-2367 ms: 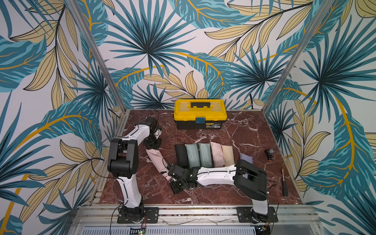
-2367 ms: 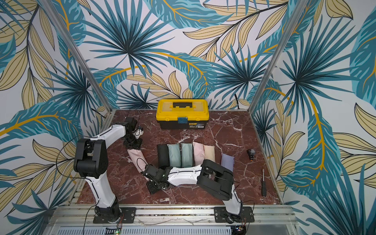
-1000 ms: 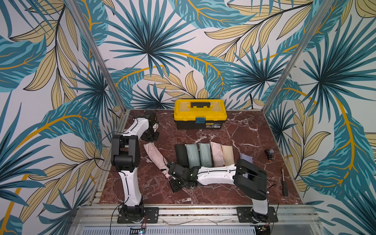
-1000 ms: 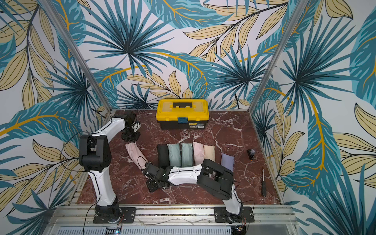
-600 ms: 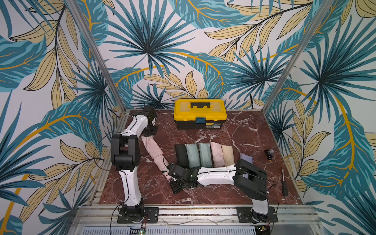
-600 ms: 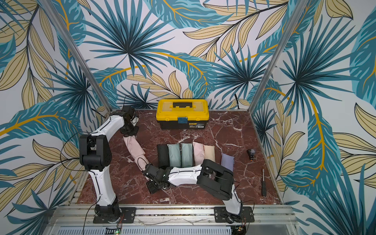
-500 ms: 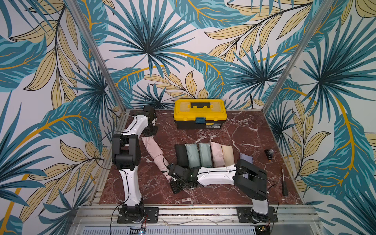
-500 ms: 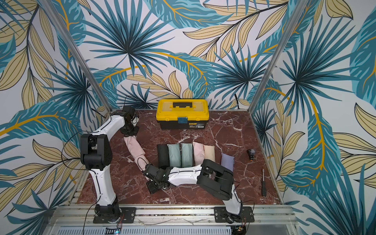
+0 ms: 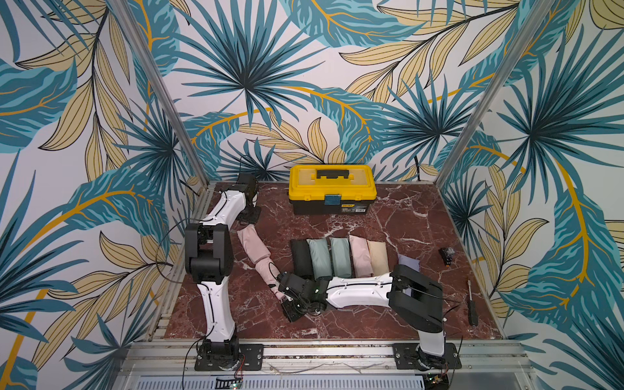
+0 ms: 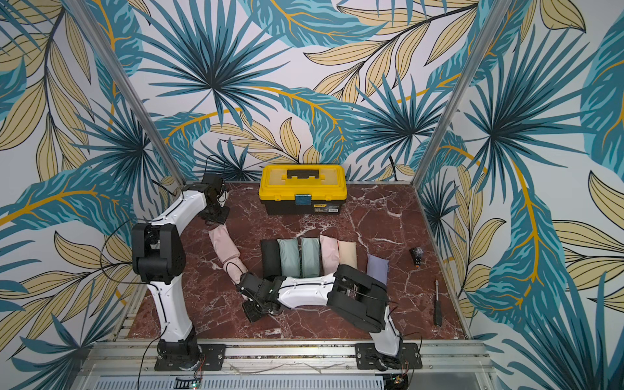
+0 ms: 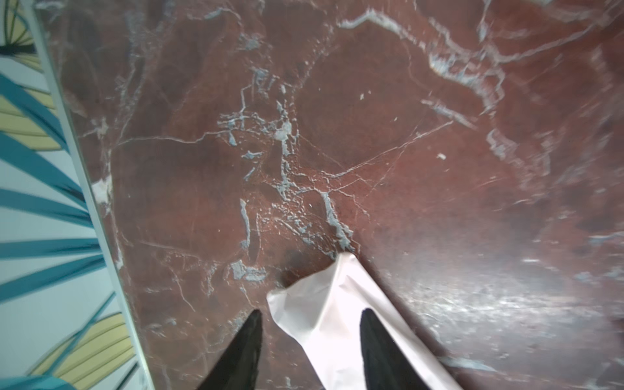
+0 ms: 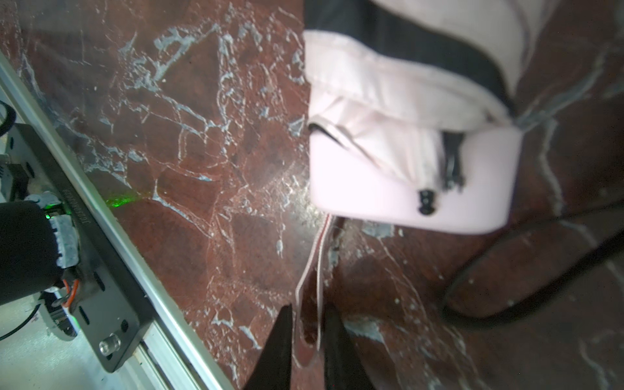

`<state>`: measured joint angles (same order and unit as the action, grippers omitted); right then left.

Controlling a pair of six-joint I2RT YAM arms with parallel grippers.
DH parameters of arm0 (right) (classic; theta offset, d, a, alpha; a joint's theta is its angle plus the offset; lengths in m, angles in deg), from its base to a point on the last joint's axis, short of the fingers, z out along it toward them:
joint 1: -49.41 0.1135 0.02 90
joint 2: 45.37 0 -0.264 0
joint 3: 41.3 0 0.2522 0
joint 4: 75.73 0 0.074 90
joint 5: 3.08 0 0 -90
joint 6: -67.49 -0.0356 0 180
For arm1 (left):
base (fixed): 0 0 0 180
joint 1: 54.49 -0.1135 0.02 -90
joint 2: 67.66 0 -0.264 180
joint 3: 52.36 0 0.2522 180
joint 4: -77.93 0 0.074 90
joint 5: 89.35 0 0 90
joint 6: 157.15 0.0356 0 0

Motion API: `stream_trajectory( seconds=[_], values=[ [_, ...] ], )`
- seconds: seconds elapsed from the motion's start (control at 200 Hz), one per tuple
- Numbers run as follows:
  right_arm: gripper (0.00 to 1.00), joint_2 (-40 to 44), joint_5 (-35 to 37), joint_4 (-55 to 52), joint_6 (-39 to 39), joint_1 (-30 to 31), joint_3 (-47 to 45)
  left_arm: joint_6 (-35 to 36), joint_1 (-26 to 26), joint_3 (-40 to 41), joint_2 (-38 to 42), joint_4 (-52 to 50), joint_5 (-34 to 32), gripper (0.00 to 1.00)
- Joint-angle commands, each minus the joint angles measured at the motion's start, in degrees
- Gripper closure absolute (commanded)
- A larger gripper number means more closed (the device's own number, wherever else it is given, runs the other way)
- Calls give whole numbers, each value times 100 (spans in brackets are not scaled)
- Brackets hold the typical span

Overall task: Take umbrellas out of sleeves
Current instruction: Pick up the umbrella sleeve at the center of the board.

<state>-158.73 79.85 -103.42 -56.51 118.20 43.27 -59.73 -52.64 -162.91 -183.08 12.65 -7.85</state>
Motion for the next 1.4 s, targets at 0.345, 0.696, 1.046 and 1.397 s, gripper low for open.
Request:
stream_trajectory(
  seconds=[0.345, 0.696, 1.046, 1.397],
  values=[
    [73, 288, 248, -65, 42, 28, -400, -2899, -895, 3597, 2423, 2481, 3000, 40],
    [73, 323, 232, 89, -147, 27, -583, -3682, -1086, 4546, 2379, 3416, 3044, 41],
    [73, 251, 215, 91, -176, 29, -515, -3533, -1183, 4558, 2251, 3268, 2629, 48],
    [73, 189, 187, 88, -135, 29, -464, -3475, -1189, 4466, 2065, 3081, 2464, 49]
  ],
)
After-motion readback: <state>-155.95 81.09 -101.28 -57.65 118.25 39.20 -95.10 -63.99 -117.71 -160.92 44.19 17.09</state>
